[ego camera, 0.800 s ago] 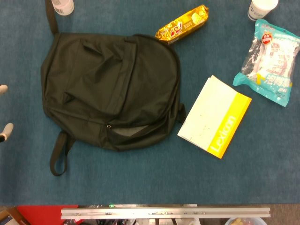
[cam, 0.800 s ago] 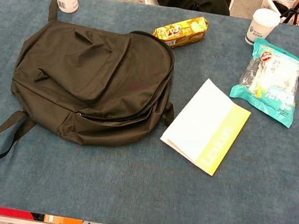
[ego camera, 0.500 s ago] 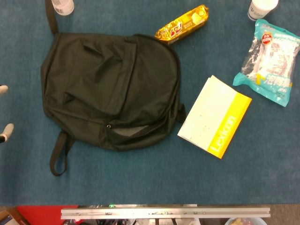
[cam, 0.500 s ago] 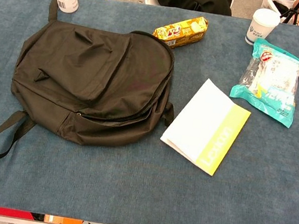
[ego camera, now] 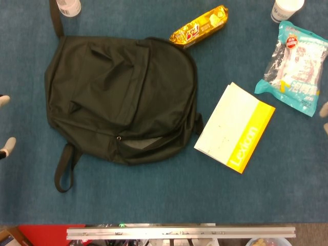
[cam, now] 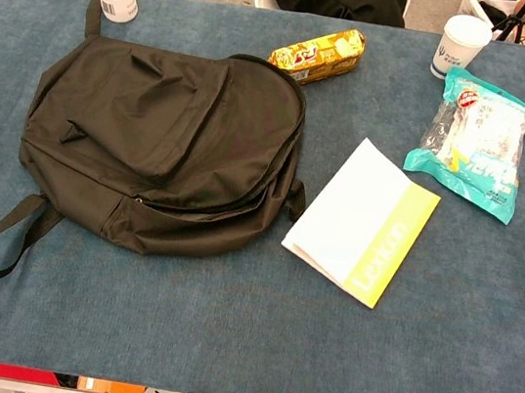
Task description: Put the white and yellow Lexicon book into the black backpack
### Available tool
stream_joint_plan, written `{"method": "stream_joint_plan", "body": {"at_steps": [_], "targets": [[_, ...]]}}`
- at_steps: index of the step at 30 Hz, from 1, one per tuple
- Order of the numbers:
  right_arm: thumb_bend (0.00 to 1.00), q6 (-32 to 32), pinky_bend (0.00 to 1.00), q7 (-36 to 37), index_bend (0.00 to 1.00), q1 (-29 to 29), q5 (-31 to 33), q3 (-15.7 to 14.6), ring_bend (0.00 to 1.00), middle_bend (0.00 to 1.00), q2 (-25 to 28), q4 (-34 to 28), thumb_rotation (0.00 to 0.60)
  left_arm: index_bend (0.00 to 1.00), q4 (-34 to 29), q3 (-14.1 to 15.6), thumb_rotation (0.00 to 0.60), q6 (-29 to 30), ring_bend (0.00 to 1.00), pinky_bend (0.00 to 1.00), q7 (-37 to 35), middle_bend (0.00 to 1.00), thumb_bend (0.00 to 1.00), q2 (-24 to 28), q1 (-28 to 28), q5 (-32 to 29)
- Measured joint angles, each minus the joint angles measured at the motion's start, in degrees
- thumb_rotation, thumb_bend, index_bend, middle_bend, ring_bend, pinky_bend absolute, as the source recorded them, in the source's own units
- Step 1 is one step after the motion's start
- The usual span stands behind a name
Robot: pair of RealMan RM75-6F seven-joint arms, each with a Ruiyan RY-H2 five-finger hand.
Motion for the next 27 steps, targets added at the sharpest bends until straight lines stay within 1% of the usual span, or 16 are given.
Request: {"method": "stream_joint_plan", "body": {"at_steps": [3,5,8,11,18,27], "targets": [[0.22,-2.03,0.34,-2.24,0.35,1.06,-0.92,-0.68,0.29,0.38,-0.65,0.58,0.6,0.2,-0.12,0.18,0.6,0.27,0.11,0.12,-0.11,0.21,0.17,0.08,0.18,0.37],[0.14,-3.63,0.26,-3.47,0.28,1.77,-1.28,-1.09,0.23,0.33,-1.29,1.03,0.6,0.2,-0.16,0.39,0.6,0.44,0.11,0.12,-0.24,0.21,0.17,0.17,0.37,0.61],[0.09,-5.75,0.22,-5.98,0.2,2.94,-2.02,-1.68,0.17,0.28,-3.12,2.39,0.6,0.2,-0.21,0.63,0.6,0.68,0.11,0.12,-0.68,0.21,0.17,0.33,0.66,0.81],[0.08,-7.19,0.22,-8.03,0.15,4.03,-2.89,-2.12,0.15,0.25,-5.68,4.49,0.6,0.2,-0.18,0.74,0.6,1.0,0.11,0.12,-1.04,0.21,0.17,0.48,0.95,0.9],[0.08,-11.42,0.22,-10.06,0.14,7.4,-4.07,-2.67,0.14,0.24,-11.64,9.74,0.6,0.2,-0.02,1.26,0.6,1.33,0.11,0.12,-1.97,0.21,0.17,0.7,1.47,1.42],[0.08,-13.36,0.22,-11.29,0.14,10.12,-4.57,-2.65,0.14,0.24,-17.8,16.5,0.6,0.2,0.93,1.54,0.6,1.66,0.11,0.12,-3.58,0.21,0.17,0.77,2.18,1.31]]}}
